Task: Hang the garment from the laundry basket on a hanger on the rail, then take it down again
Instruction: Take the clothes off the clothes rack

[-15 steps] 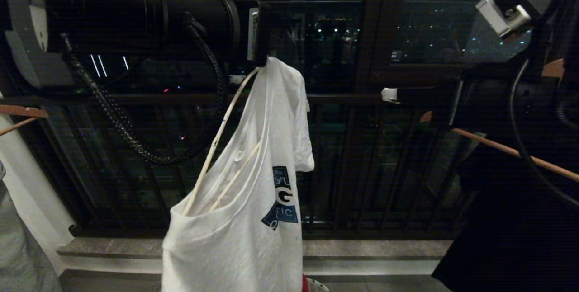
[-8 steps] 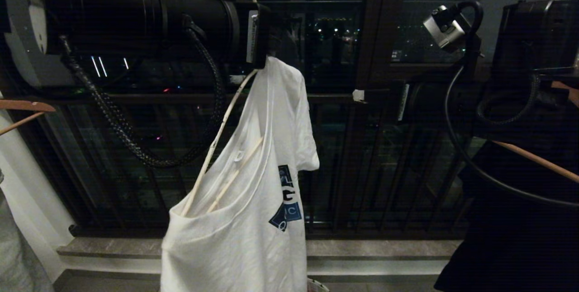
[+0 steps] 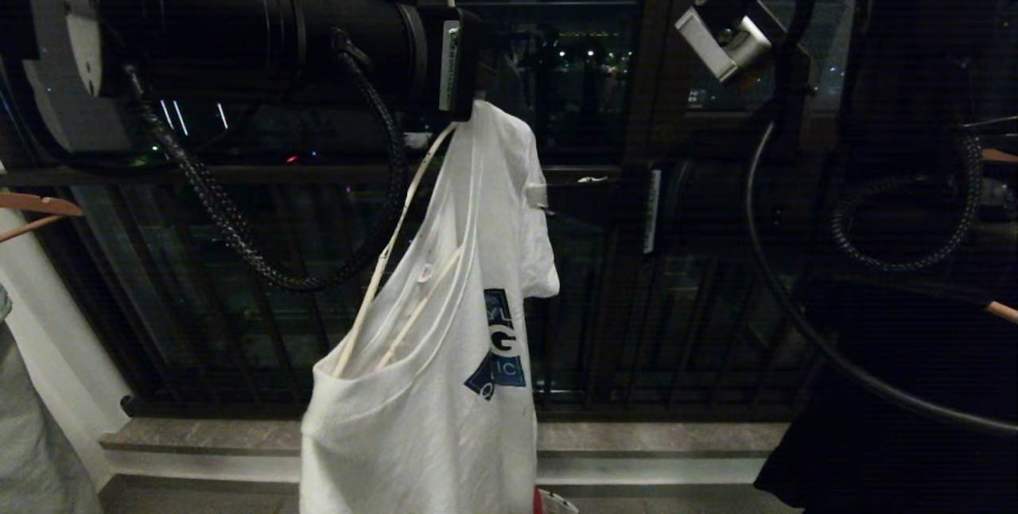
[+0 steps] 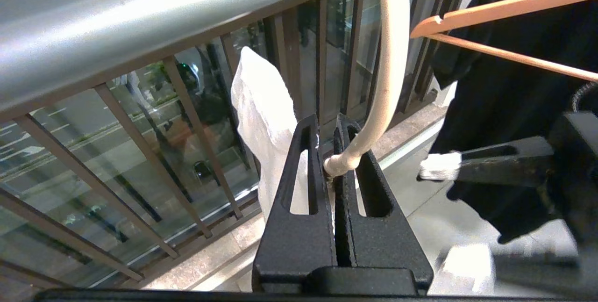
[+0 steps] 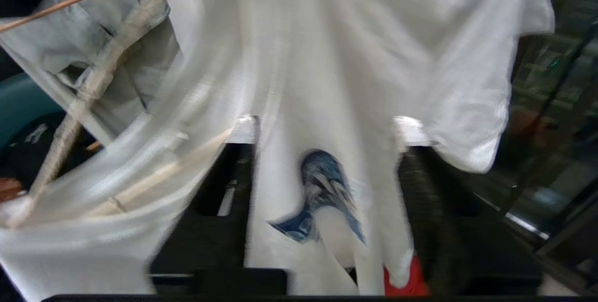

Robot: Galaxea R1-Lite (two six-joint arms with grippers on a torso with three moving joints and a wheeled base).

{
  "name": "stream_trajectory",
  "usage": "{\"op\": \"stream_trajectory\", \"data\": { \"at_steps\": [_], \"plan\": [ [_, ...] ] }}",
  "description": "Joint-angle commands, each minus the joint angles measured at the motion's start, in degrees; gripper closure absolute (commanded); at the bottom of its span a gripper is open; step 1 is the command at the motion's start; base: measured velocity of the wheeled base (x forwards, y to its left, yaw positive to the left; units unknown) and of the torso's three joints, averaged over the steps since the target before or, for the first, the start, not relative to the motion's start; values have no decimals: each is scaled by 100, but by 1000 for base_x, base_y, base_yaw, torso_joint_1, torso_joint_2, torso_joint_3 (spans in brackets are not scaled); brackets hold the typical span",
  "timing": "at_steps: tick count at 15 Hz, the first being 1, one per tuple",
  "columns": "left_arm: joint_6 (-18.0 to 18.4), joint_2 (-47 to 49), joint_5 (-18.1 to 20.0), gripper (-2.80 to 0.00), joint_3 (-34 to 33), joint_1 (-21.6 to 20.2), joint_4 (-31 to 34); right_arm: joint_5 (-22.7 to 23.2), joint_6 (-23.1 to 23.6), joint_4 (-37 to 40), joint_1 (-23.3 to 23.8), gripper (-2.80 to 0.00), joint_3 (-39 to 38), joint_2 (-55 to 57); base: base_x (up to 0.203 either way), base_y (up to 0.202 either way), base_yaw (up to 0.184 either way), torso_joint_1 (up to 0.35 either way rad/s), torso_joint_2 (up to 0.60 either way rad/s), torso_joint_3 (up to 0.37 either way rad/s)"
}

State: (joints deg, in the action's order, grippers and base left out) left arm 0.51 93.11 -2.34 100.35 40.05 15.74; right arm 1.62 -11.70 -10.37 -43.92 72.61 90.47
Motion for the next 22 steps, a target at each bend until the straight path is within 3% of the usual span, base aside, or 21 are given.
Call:
{"op": "stream_trajectory", "data": {
  "at_steps": [1,15,16,22],
  "plan": [
    [-7,21,6,0,11,3,17,-296,16,9,-292,-280,386,319,0,0,0,0,0,0],
    [-7,-102,-6,0,-33,3,17,-776,102,432,-314,-280,1483,1204,0,0,0,0,0,0],
    [-7,-126,-11,0,-33,3,25,-842,109,439,-276,0,1545,1269,0,0,0,0,0,0],
    [0,-135,-12,0,-42,3,35,-847,186,455,-165,0,1744,1270,0,0,0,0,0,0]
  ]
}}
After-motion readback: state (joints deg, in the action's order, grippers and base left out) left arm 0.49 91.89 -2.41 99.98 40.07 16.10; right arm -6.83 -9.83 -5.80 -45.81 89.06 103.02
